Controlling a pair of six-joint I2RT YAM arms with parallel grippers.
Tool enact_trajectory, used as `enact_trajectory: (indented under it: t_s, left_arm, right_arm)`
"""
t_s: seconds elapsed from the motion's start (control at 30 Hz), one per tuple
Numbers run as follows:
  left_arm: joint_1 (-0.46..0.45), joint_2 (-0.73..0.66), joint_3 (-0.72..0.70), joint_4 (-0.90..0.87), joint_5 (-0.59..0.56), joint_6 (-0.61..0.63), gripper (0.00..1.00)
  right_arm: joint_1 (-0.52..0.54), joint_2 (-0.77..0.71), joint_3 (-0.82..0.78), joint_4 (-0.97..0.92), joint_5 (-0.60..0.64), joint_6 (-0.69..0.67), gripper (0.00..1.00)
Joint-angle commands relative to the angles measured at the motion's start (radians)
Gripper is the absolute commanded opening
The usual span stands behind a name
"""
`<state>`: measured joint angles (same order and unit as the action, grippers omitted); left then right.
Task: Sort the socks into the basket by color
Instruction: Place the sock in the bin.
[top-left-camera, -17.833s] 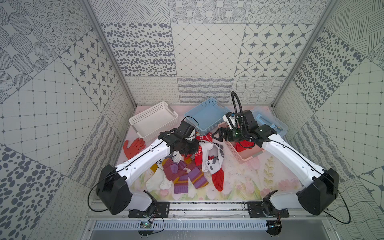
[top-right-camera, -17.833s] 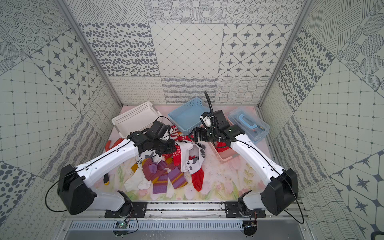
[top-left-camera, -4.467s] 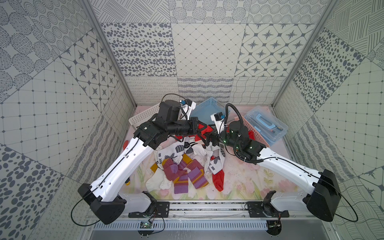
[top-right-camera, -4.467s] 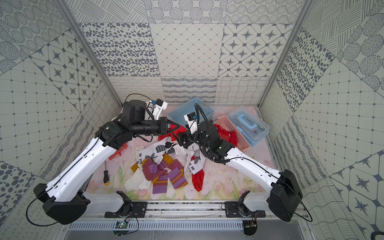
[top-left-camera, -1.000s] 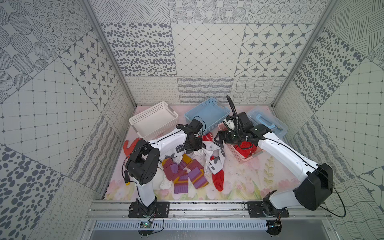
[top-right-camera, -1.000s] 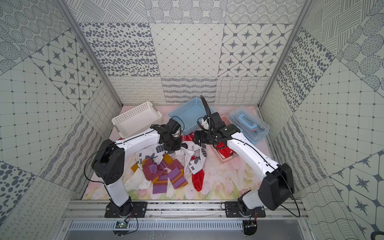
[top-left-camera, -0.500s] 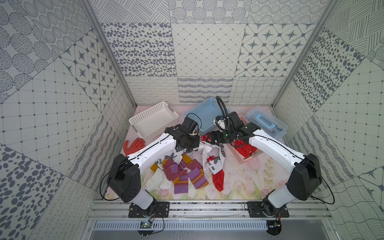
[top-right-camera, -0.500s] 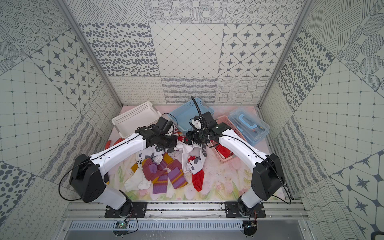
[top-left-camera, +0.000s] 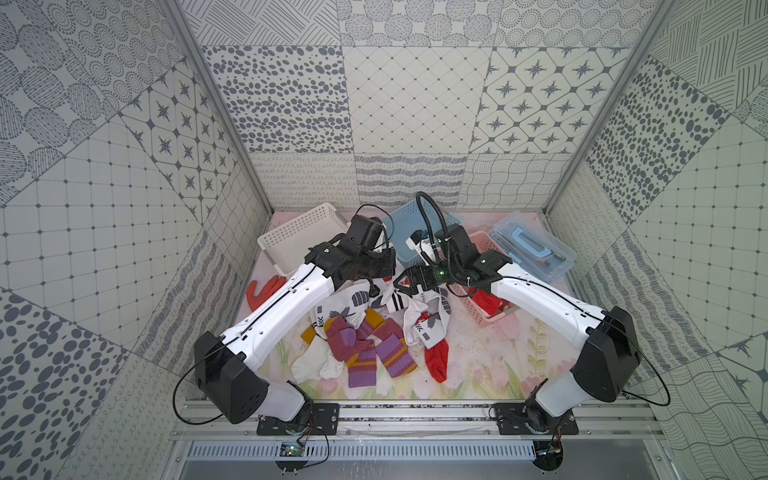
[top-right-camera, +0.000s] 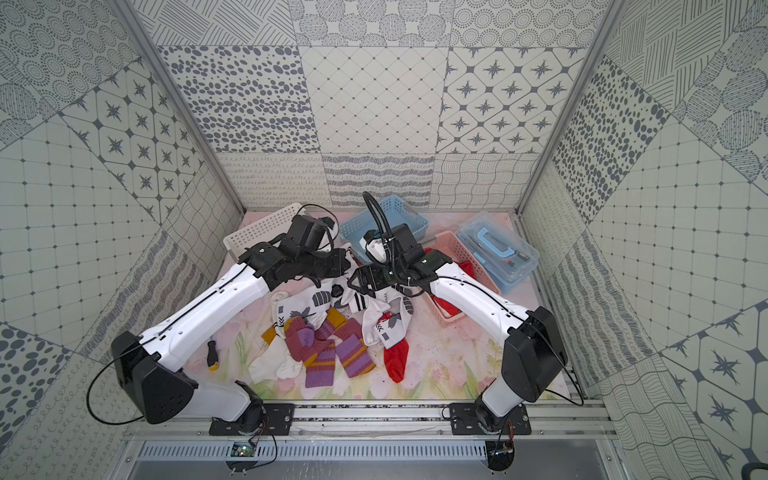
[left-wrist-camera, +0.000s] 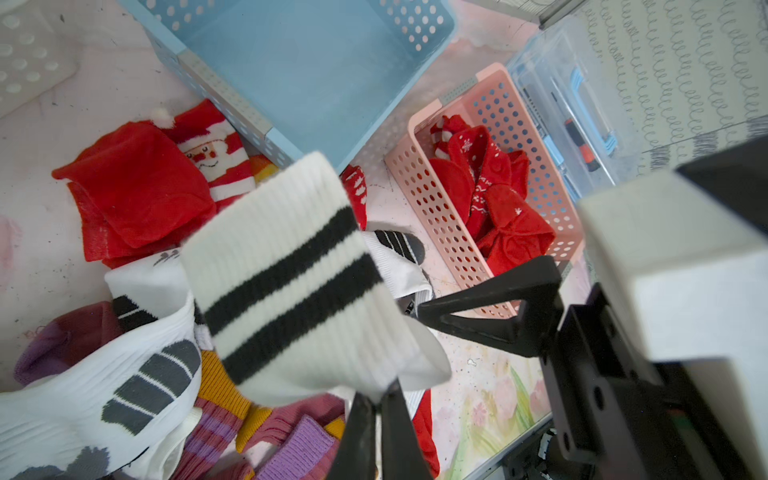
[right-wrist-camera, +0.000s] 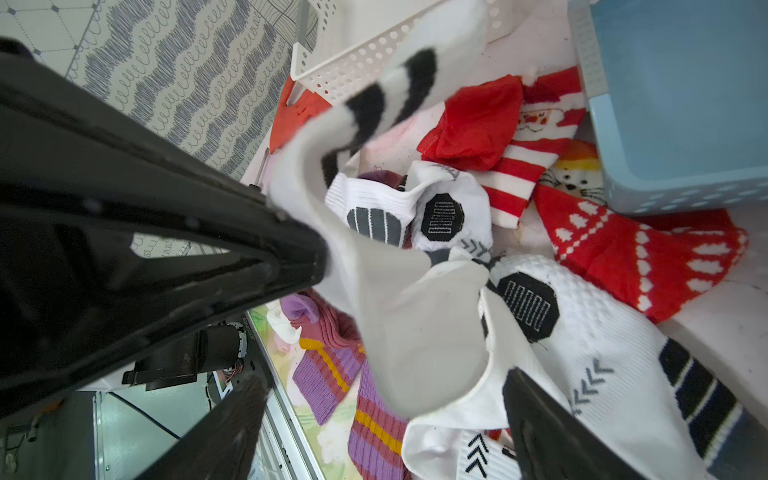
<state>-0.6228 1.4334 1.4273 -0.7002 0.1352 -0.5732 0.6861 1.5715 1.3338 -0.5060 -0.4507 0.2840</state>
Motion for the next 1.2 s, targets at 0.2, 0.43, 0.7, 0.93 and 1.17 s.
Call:
enact_trajectory:
  t_s: [0.2, 0.43, 0.7, 0.93, 1.17]
  left_arm:
    - [0.011, -0.004, 0.071, -0.039, 0.082, -0.031, 0.0]
    - [0.011, 0.008, 0.096, -0.058, 0.096, -0.022, 0.0]
    - [0.016, 0.002, 0.086, -0.084, 0.074, -0.01, 0.12]
    - [0.045, -0.022, 0.047, -0.105, 0.046, 0.0, 0.58]
    - [0.083, -0.085, -0.038, -0.099, 0.03, -0.004, 0.65]
  right_arm:
    - [0.009, -0.009, 0.012, 0.182, 0.023, -0.033, 0.75]
    - [0.009, 0.011, 0.042, 0.2, -0.005, -0.016, 0.14]
    - [0.01, -0.013, 0.068, 0.156, 0.009, 0.015, 0.0]
    - [-0.008, 0.021, 0.182, 0.043, 0.03, 0.055, 0.0]
    - [-0.062, 0.104, 0.338, -0.057, 0.04, 0.085, 0.0]
